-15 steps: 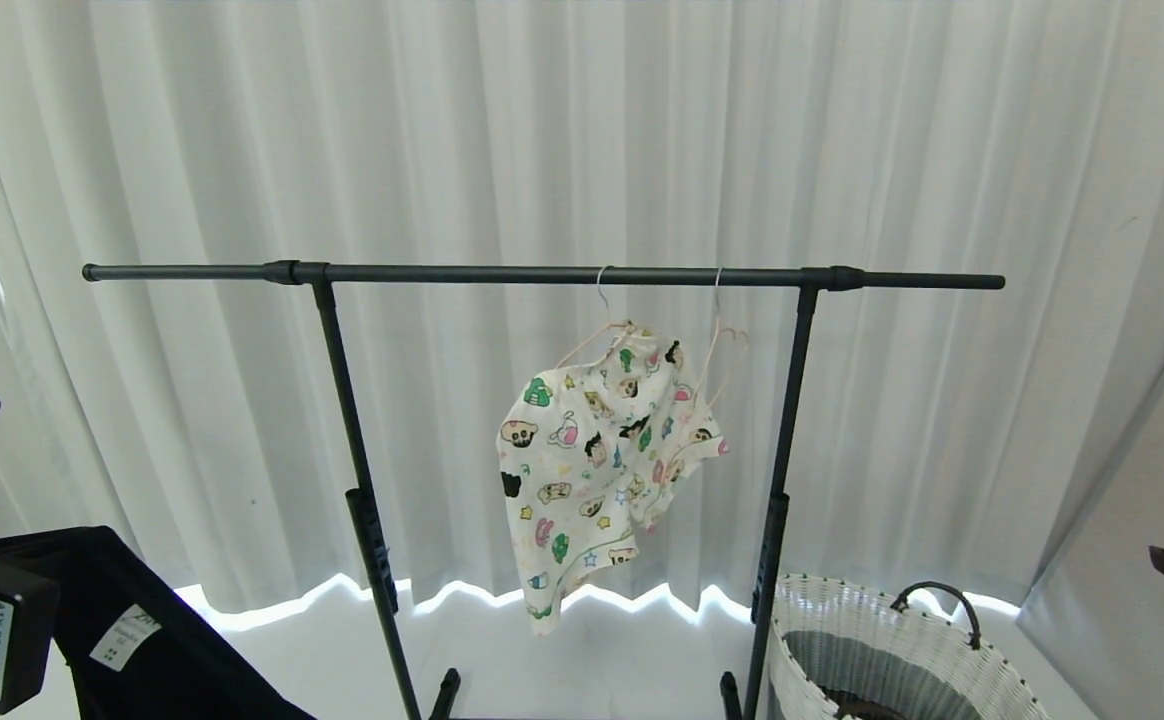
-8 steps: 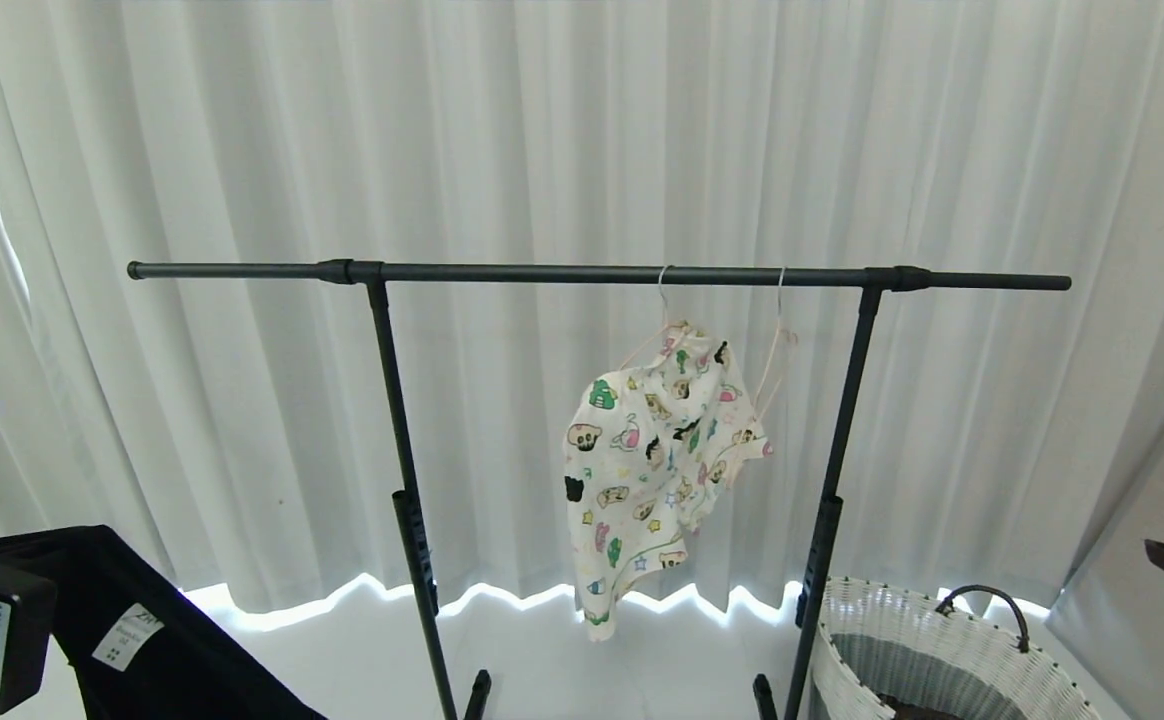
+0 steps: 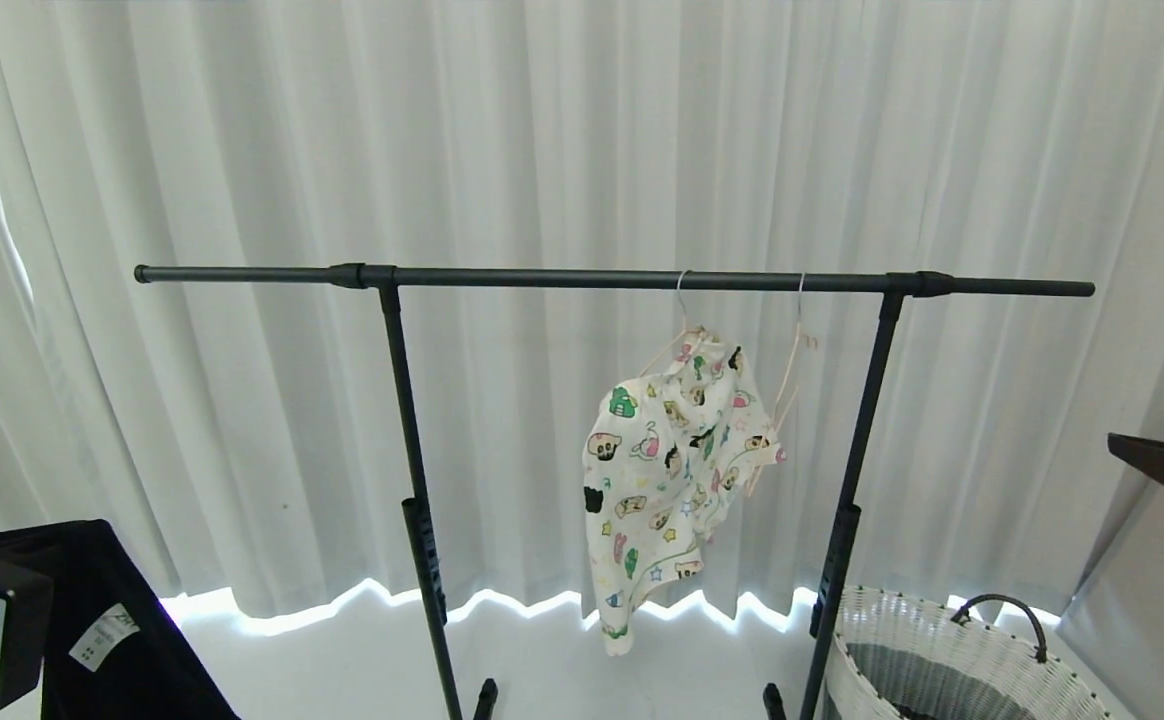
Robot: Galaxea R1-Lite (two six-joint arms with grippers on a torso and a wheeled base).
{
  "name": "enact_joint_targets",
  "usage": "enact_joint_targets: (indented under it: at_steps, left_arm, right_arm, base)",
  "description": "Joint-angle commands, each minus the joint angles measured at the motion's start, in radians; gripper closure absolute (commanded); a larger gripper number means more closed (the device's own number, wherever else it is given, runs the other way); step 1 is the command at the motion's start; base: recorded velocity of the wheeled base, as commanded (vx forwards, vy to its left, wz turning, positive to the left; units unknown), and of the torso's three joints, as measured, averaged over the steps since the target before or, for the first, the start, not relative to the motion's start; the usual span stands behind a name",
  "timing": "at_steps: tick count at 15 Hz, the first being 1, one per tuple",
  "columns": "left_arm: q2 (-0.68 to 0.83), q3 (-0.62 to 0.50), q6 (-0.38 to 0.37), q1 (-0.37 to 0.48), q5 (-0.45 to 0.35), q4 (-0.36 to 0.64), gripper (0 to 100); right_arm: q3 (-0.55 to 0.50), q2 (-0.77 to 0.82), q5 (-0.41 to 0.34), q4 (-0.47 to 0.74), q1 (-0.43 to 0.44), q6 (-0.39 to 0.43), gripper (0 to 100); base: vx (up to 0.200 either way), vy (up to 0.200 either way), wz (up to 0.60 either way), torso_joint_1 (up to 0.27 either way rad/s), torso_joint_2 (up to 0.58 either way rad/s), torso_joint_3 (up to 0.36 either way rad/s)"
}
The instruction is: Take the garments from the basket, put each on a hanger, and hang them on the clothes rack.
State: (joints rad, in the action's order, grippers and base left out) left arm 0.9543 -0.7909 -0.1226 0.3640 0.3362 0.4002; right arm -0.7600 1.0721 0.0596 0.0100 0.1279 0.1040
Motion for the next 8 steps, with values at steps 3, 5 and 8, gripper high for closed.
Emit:
enact_joint_targets:
  at_steps: [3,5,8]
  left_arm:
    - [0.003,0.001,0.0,0.003,0.0,0.0,100]
    - [0.003,0.001,0.0,0.003,0.0,0.0,100]
    - [0.004,0.001,0.0,0.003,0.0,0.0,100]
  right_arm:
    - [-0.067,0.071,0.0,0.001,0.013,-0.046,0]
    - [-0.064,0.065,0.002,0.007,0.033,-0.049,0]
    - [-0.062,0.063,0.003,0.01,0.079,-0.058,0]
  base:
    - [0.2,0.0,0.0,0.01,0.0,0.001]
    - [0.2,0.0,0.0,0.0,0.0,0.0]
    - [0.2,0.0,0.0,0.004,0.0,0.006]
